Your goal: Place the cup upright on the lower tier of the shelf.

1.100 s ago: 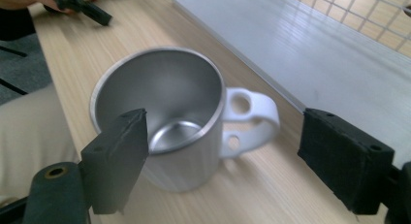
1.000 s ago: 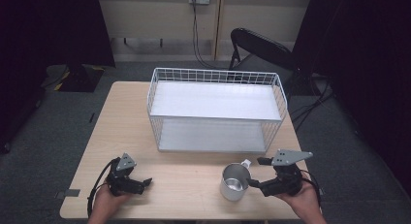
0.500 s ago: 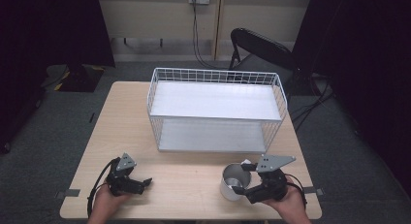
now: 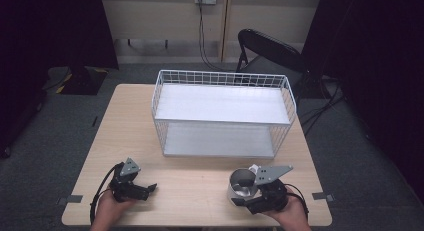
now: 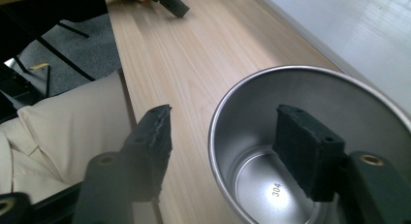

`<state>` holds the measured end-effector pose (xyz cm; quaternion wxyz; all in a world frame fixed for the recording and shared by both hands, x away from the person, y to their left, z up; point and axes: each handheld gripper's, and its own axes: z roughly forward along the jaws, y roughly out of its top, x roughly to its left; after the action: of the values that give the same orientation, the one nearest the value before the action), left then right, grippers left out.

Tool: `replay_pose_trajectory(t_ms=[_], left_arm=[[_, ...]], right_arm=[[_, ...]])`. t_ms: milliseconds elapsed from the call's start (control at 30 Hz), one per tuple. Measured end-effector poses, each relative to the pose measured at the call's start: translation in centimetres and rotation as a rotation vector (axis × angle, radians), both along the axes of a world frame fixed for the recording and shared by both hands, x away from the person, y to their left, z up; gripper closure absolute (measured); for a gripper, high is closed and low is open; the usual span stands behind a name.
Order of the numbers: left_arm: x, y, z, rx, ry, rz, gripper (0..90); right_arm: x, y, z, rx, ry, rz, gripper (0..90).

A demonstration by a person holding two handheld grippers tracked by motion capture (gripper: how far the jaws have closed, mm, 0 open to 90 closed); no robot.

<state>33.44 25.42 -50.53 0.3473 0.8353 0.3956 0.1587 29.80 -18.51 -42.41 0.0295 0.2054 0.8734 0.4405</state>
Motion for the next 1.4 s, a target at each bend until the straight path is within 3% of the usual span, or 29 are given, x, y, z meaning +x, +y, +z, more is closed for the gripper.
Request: replay_pose_trajectory(t_ms=[300,467,1000,1133,1200,1400], left_arm=[[0.0,0.0,0.0,0.0,0.0,0.0,0.0],[0.0,0.0,0.0,0.0,0.0,0.0,0.0],[0.0,0.0,0.0,0.0,0.0,0.0,0.0],[0.0,0.0,0.0,0.0,0.0,0.0,0.0],[0.0,0.0,0.0,0.0,0.0,0.0,0.0],[0.0,0.0,0.0,0.0,0.0,0.0,0.0]], right_arm=[[0.0,0.5,-0.8,-0.03,0.02,0.035,54.7],[0.0,0.9,-0.8,-0.06,0.004,0.059,63.0],[0.3,0.8,-1.4,-0.098,0.001,0.046,74.5],[0.1,1.0,-1.3,-0.131,-0.042,0.06,77.5],[-0.4,1.1,-1.1,-0.161,-0.106,0.06,79.3],[-0.3,0.8,-0.9,-0.166,-0.112,0.047,81.4]])
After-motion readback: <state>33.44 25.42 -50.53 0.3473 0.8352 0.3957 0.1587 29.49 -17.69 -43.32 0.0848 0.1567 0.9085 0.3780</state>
